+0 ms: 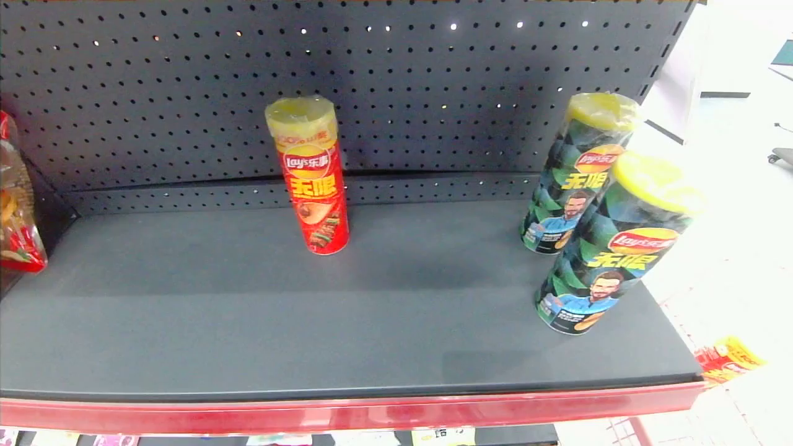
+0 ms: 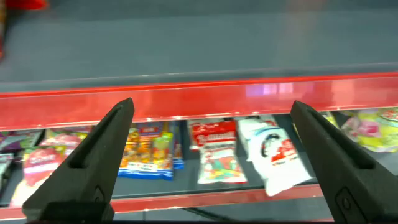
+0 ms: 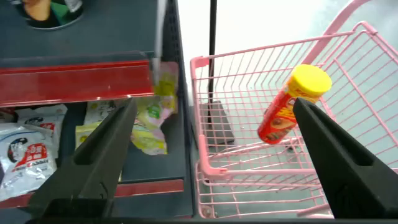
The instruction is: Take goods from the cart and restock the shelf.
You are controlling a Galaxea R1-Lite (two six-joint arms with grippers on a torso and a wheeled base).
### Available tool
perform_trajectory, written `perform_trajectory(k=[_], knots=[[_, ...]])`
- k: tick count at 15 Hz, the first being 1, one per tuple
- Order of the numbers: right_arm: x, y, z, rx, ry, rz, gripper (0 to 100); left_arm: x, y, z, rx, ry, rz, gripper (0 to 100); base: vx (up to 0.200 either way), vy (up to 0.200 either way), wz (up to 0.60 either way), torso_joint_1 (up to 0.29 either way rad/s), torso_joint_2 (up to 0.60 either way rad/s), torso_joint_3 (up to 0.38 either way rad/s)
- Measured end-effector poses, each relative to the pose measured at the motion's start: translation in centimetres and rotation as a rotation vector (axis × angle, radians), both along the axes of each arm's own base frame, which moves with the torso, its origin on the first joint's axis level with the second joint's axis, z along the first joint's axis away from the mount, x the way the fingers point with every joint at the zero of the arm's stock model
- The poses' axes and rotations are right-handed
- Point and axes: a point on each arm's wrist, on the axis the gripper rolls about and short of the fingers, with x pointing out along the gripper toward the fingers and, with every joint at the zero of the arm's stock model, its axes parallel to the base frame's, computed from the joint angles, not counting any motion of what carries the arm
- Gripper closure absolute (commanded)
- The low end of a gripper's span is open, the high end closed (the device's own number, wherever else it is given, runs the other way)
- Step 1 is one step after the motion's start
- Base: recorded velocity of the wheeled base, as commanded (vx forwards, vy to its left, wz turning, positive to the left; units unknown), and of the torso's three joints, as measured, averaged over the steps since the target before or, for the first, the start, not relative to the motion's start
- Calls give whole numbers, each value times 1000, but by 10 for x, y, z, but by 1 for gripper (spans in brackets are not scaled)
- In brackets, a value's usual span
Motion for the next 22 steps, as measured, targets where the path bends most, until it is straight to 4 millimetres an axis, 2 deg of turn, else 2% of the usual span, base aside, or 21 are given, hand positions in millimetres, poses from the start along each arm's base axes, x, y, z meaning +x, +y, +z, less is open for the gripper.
perform_trajectory(k=[18,22], knots=[[0,0,0,0,1,0,0,0,0,0,-2,1,0,0,0,-200,0,3,3,2],[0,0,0,0,0,0,0,0,0,0,-7,1,0,0,0,0,0,0,0,0]])
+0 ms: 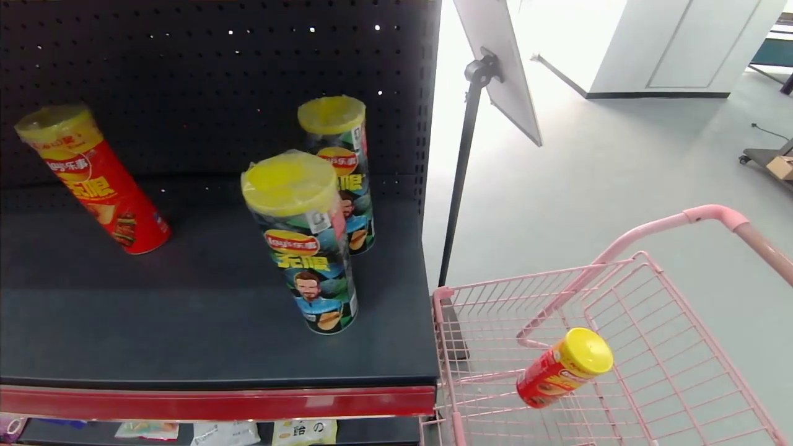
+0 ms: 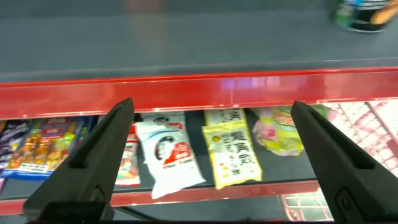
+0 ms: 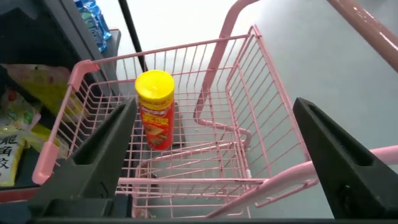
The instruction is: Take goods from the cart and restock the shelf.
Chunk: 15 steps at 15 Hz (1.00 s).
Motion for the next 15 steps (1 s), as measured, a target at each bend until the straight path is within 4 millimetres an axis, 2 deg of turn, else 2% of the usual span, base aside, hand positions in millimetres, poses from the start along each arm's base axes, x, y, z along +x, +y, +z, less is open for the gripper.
perform_trajectory(k=[9,15], knots=[[0,0,0,0,1,0,0,0,0,0,-1,0,0,0,0,0,0,0,0,0],[0,0,0,0,1,0,0,0,0,0,-1,0,0,0,-200,0,0,3,4,2]])
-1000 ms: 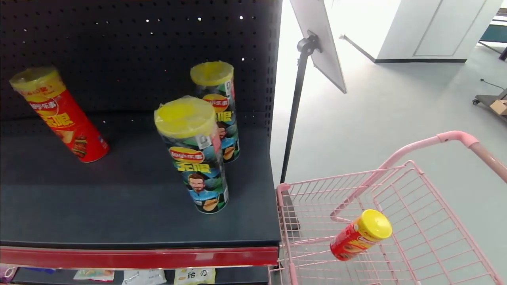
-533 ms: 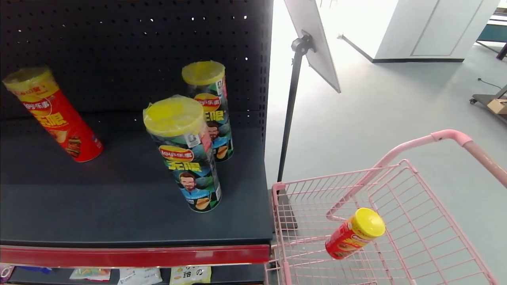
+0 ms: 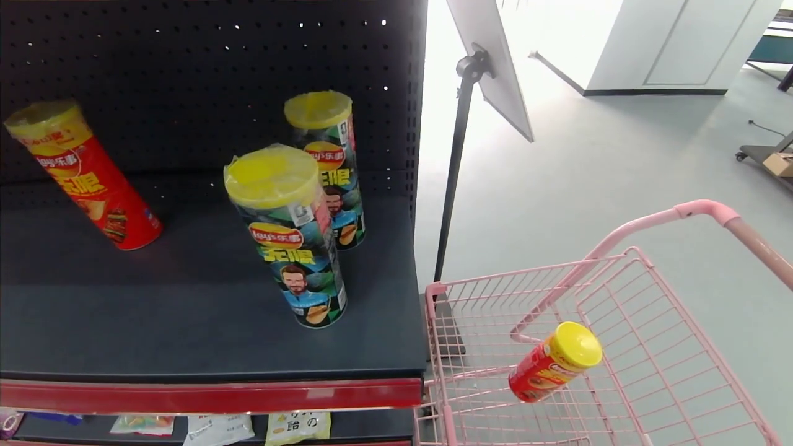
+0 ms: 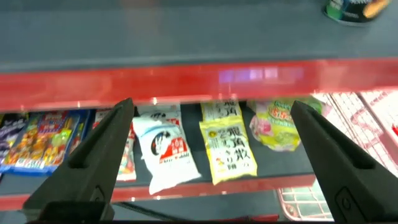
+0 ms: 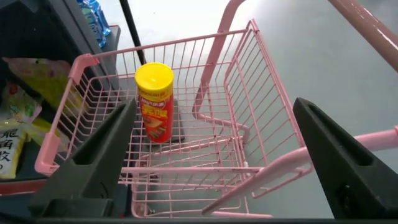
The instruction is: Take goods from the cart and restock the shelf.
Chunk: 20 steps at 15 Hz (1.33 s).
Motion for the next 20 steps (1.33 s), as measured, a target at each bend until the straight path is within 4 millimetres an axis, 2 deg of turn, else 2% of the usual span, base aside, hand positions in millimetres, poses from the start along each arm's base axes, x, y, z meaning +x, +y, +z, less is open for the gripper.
perform_trajectory(k=[2,20], knots=[[0,0,0,0,0,0,0,0,0,0,0,0,0,0,-200,0,0,-7,0,5],[0,0,0,0,-1,1,0,0,0,0,-1,0,0,0,0,0,0,0,0,0]])
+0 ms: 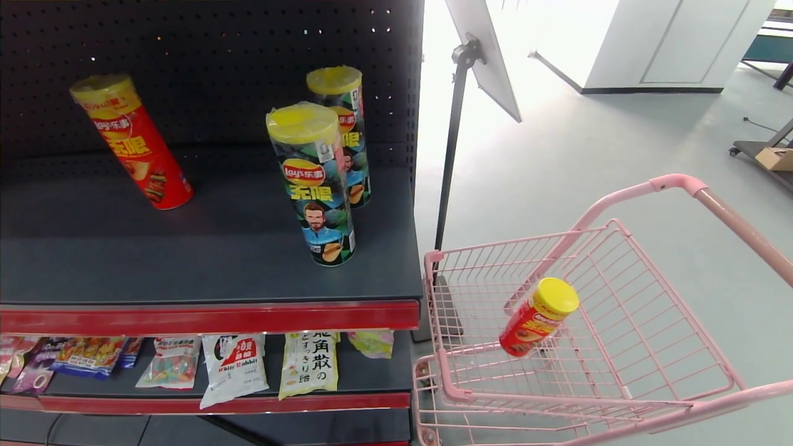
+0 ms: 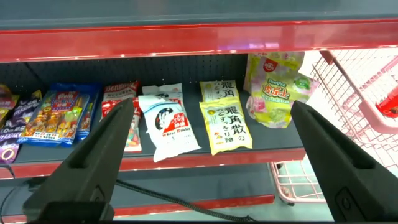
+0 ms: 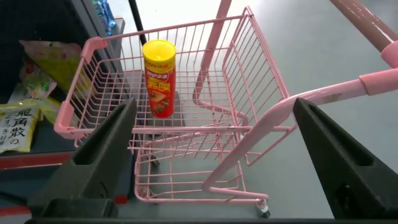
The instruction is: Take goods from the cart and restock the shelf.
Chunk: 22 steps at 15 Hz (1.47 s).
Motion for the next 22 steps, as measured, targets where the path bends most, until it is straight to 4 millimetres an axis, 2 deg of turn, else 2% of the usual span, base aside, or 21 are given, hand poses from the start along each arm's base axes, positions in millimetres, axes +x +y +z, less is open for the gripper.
perform_trajectory(k=[7,16,22], knots=[[0,0,0,0,-1,0,0,0,0,0,0,0,0,0,0,0,0,-12,26,15],[0,0,0,0,0,0,0,0,0,0,0,0,0,0,0,0,0,-149,359,197],[0,0,0,0,0,0,0,0,0,0,0,-1,0,0,0,0,0,-209,518,307]])
